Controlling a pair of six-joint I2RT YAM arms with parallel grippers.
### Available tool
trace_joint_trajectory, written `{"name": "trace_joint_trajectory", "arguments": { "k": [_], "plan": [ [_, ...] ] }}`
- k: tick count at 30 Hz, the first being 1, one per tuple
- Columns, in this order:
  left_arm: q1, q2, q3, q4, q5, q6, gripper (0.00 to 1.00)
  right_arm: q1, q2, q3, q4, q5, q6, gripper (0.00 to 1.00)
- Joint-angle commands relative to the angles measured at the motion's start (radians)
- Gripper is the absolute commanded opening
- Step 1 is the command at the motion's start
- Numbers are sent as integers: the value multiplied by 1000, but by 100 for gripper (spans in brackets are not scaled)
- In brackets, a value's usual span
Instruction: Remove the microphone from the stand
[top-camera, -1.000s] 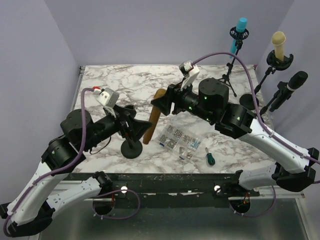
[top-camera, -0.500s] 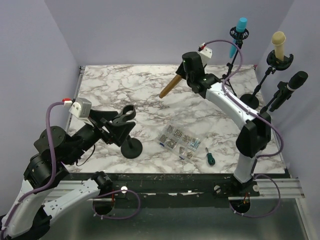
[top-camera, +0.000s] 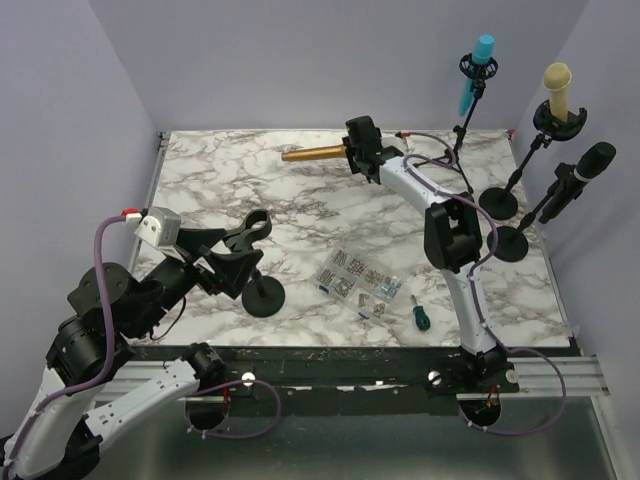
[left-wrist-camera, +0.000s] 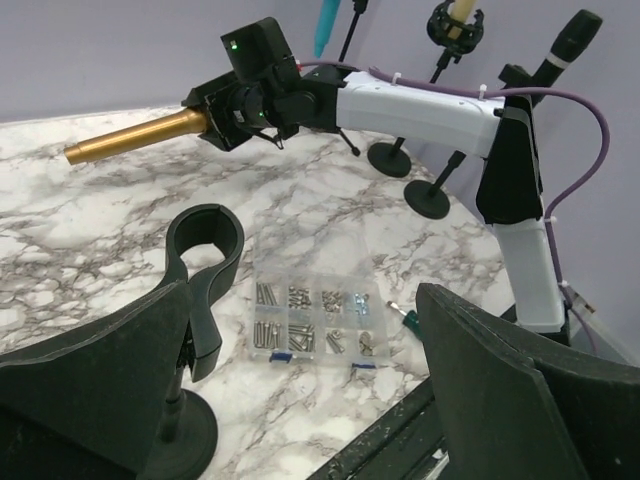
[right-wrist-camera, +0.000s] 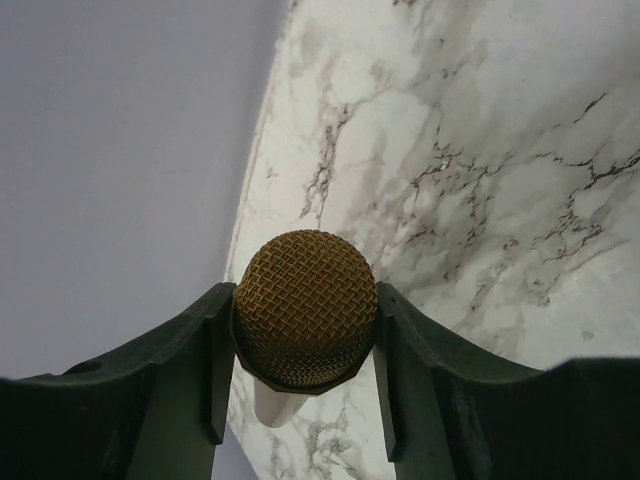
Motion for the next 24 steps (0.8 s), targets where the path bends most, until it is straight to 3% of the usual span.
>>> {"name": "trace_joint_trajectory", "arguments": {
  "k": [1,12,24],
  "plan": [
    [-4,-28,-42,-32,-55,54,98,-31,111,104,-36,-59,228,1],
    [-4,-87,-106,-28,-85,60,98,-56,267,204,-82,-142,246,1],
    [-3,-121,-105,-55,-91,15,99,-57,226,81,-63,-163,251,27]
  ]
}}
